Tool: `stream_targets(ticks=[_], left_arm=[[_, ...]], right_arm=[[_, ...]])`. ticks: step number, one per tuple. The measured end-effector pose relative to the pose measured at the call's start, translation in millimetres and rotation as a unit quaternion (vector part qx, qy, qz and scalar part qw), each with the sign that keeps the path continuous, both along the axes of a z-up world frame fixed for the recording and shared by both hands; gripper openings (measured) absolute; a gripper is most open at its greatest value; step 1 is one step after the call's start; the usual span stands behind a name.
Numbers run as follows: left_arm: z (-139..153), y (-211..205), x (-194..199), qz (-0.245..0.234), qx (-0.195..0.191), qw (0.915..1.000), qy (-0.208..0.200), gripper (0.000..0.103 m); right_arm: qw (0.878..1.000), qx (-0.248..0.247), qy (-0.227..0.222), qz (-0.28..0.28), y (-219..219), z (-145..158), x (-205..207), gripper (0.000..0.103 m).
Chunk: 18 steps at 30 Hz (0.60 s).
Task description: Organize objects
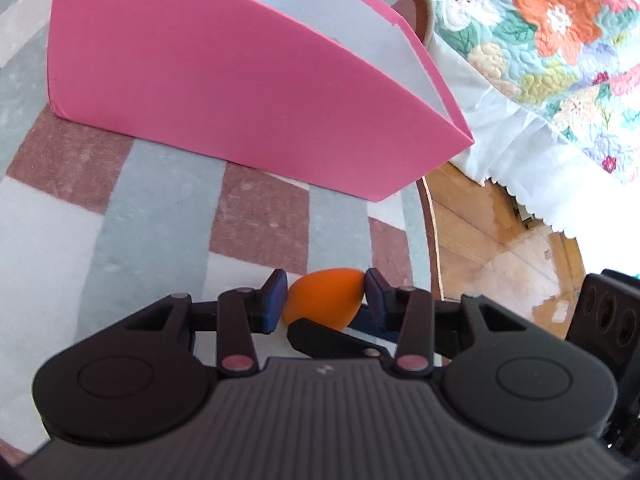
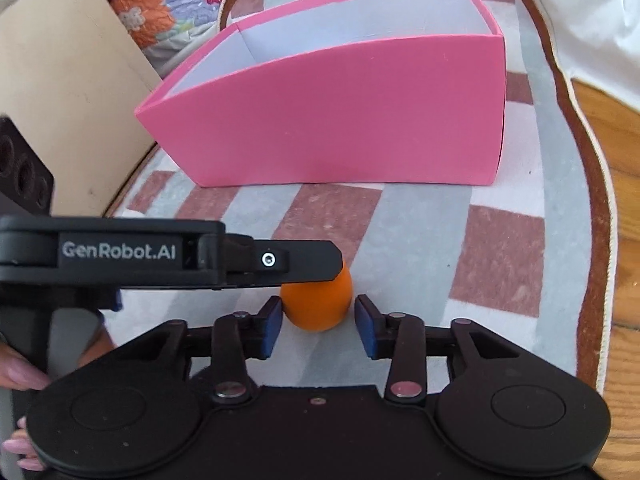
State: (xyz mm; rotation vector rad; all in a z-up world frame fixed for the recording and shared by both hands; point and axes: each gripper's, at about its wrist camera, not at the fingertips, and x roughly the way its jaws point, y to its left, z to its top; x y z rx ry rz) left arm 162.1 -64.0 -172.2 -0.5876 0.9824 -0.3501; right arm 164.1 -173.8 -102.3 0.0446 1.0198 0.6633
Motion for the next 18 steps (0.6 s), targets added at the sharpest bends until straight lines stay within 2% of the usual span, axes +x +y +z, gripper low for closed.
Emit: stream_targets(ticks=[2, 5, 8, 10, 15, 18], left_arm=[[0, -2, -1, 0.0, 0.0, 1.0, 0.001, 0.044], [0, -4, -3, 0.007, 0.004, 1.0, 0.006, 0.049], [1, -7, -4, -0.003, -0.003, 0.9999, 0.014, 0.046], [5, -9, -6, -0.006, 0.008, 0.9998, 0.015, 0.045], [36, -14, -15, -0.025, 0.06, 0.9978, 0.007, 0.041], [57, -13, -25, -0.022, 0.066, 0.9975, 0.004, 0.04]], right_arm=[[1.0, -0.003, -0.006, -0.005, 2, -2, -1, 0.048], [1.0, -0.009, -0.015, -0.001, 1, -2, -3, 0.042], [1.0, -0.023, -0.004, -0.014, 4, 3, -3, 0.042], [1.0, -0.027, -0.006, -0.014, 4, 8, -4, 0.042], [1.0, -0.027, -0.004, -0.003, 9, 26, -13, 0.042], [0.999, -0.045, -0.029, 0.011, 15, 47, -26, 0.042]])
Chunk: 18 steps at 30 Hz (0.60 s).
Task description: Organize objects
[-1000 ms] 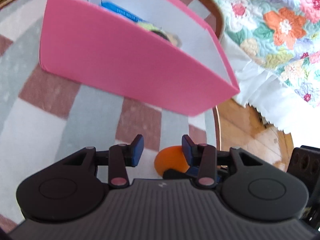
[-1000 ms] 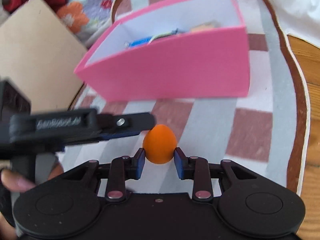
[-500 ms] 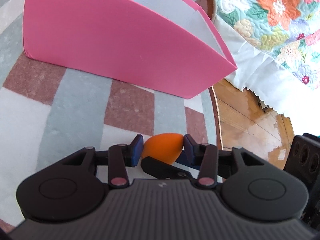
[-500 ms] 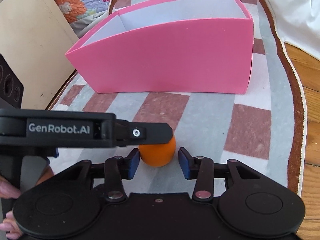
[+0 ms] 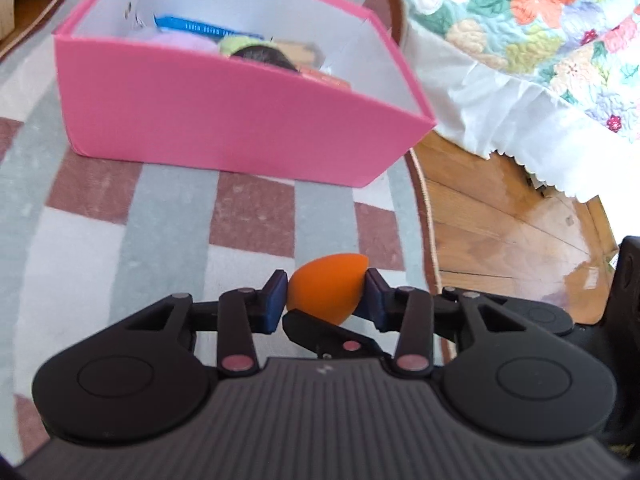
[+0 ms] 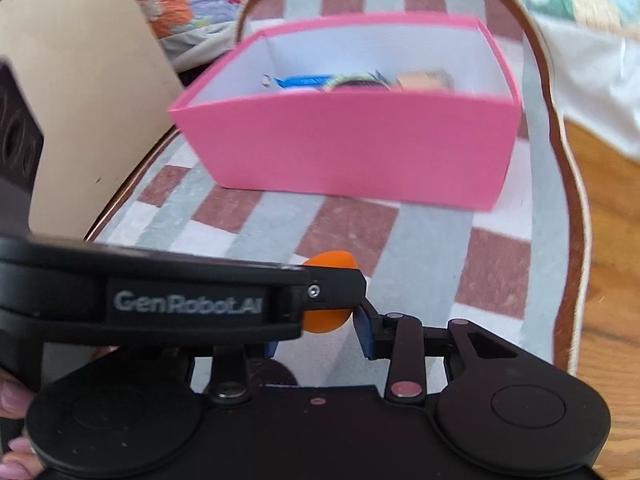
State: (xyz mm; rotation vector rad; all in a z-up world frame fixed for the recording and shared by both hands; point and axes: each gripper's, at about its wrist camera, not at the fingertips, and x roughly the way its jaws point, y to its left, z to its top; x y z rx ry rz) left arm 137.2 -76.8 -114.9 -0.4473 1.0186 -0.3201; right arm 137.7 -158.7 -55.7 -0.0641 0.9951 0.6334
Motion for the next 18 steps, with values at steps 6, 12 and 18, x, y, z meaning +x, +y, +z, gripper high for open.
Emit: stream_targets(ticks=[6, 12, 18], left_arm=[[40, 2, -20, 0.002, 0.019, 0.9998, -0.002, 0.04], [78, 4, -29, 0.002, 0.047, 0.9989, -0.003, 0.039], [109, 8, -31, 0.003, 0.05, 0.9985, -0.024, 0.04]], right_arm=[[0.999, -0.018, -0.021, 0.029, 6, 40, -22, 0.042], [0.999, -0.02, -0.021, 0.031, 13, 70, -33, 0.043], [0.998, 0.0, -0.038, 0.04, 9, 98, -35, 0.043]])
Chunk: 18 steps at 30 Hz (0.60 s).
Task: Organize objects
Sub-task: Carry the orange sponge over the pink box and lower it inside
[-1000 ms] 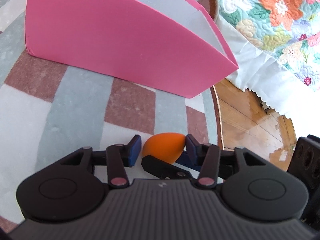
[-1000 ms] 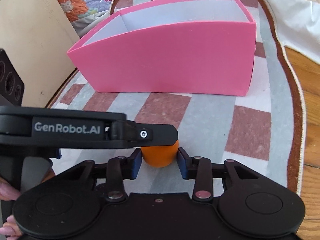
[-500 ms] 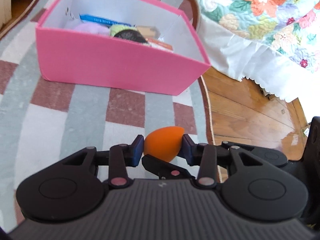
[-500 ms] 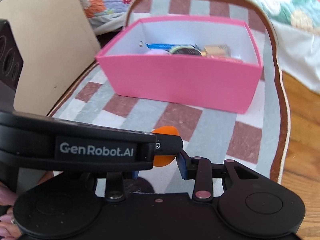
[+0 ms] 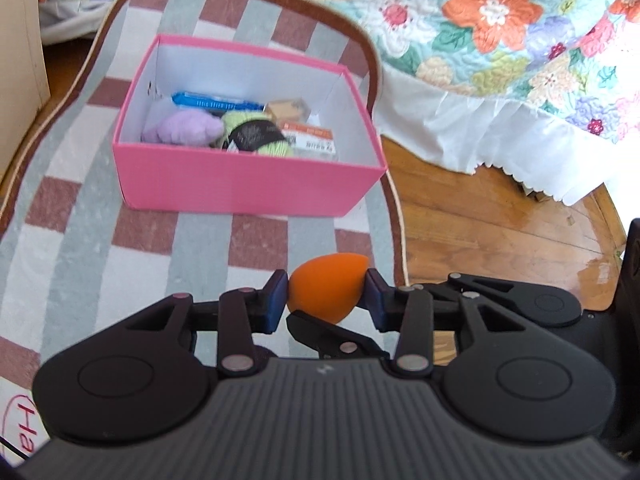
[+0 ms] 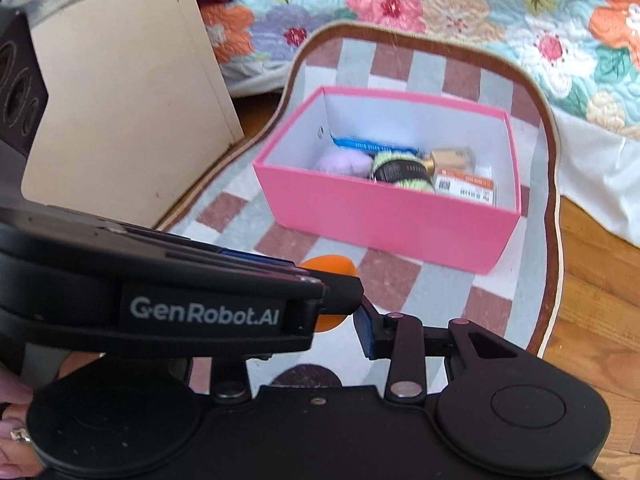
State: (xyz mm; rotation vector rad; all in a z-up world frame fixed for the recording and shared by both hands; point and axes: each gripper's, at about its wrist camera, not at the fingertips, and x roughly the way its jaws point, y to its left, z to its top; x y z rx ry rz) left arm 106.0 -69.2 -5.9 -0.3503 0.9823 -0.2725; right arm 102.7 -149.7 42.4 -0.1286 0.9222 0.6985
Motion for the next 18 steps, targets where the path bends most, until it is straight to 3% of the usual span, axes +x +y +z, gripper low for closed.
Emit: stream_targets(ticks=[7, 10, 13, 18], left_arm=[[36, -2, 25, -0.01, 0.002, 0.9999, -0.006, 0.041], [63, 4, 38, -0.008, -0.024, 0.9991, -0.035, 0.041], [82, 5, 50, -0.003, -0.027, 0.9985, -0.048, 0.041], [93, 8, 78, 0.001, -0.032, 0.9981, -0.053, 0.039]], right_arm=[[0.999, 0.0, -0.034, 0.012, -1, 26, 12, 0.043], [0.998, 0.007, -0.056, 0.003, -4, 45, 26, 0.043], [0.997, 0.028, -0.072, 0.009, -5, 70, 41, 0.043], [0.993, 0.02, -0.113, 0.019, 3, 91, 60, 0.044]])
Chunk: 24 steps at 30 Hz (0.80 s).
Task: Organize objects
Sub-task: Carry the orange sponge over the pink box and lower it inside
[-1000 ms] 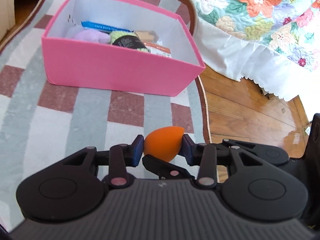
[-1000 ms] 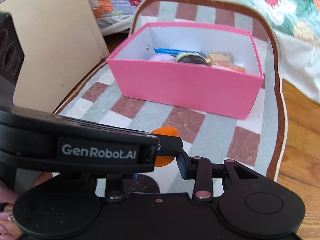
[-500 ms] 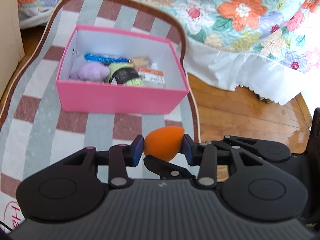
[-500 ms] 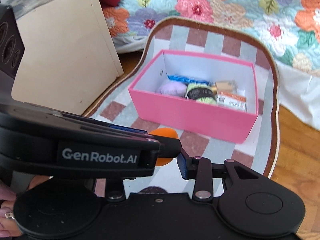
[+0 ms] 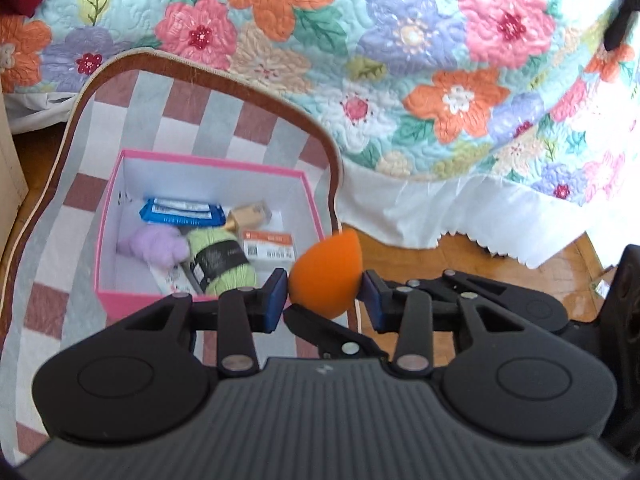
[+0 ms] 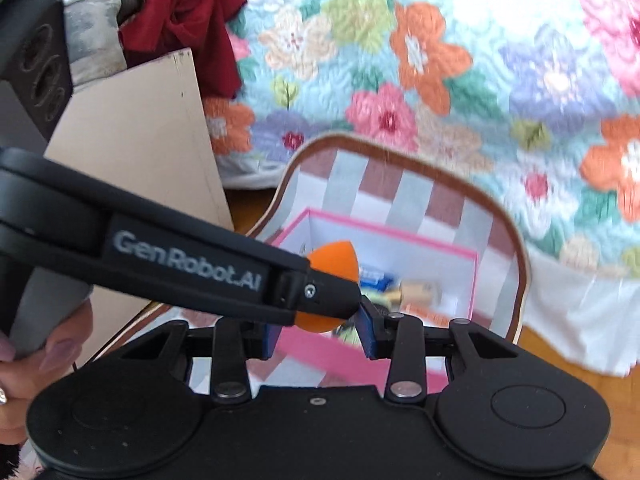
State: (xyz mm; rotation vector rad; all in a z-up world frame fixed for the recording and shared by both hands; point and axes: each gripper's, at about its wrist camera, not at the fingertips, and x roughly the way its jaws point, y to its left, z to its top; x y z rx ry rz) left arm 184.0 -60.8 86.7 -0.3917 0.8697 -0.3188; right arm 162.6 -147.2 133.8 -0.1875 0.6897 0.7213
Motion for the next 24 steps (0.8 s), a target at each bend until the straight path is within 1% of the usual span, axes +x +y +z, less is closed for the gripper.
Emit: stream_targets(ticks=[2, 4, 8, 11, 13, 17, 20, 22, 24], left_arm=[[-7, 5, 12, 0.009, -0.013, 0.9999, 0.005, 0.038], [-16, 12, 21, 0.018, -0.029, 0.9994, 0.003, 0.037], [-38, 28, 41, 0.042, -0.067, 0.9969, 0.007, 0.036], [-56, 33, 56, 0.054, -0.057, 0.9969, 0.011, 0.036], [-70, 34, 69, 0.056, -0.068, 0.9958, 0.025, 0.034], [-94, 32, 90, 0.064, -0.054, 0.9958, 0.037, 0.033], [-108, 28, 102, 0.071, -0.045, 0.9959, 0.034, 0.033], [-117, 29, 109, 0.08, -0.051, 0.9949, 0.034, 0.033], [-128, 31, 118, 0.09, -0.064, 0.9929, 0.043, 0.033]], right_arm=[[1.0, 0.006, 0.004, 0.0, 2, 1, 14, 0.043], [1.0, 0.012, 0.028, 0.0, 5, -1, 31, 0.043], [0.999, 0.001, 0.034, -0.001, 15, -19, 59, 0.043], [0.997, 0.01, 0.07, -0.001, 20, -38, 82, 0.042], [0.997, 0.002, 0.073, -0.006, 25, -52, 91, 0.043], [0.997, -0.013, 0.077, -0.006, 34, -75, 107, 0.043], [0.996, -0.014, 0.089, -0.018, 37, -88, 122, 0.042], [0.995, -0.015, 0.093, -0.025, 38, -96, 130, 0.042], [0.994, -0.019, 0.101, -0.03, 39, -103, 139, 0.043]])
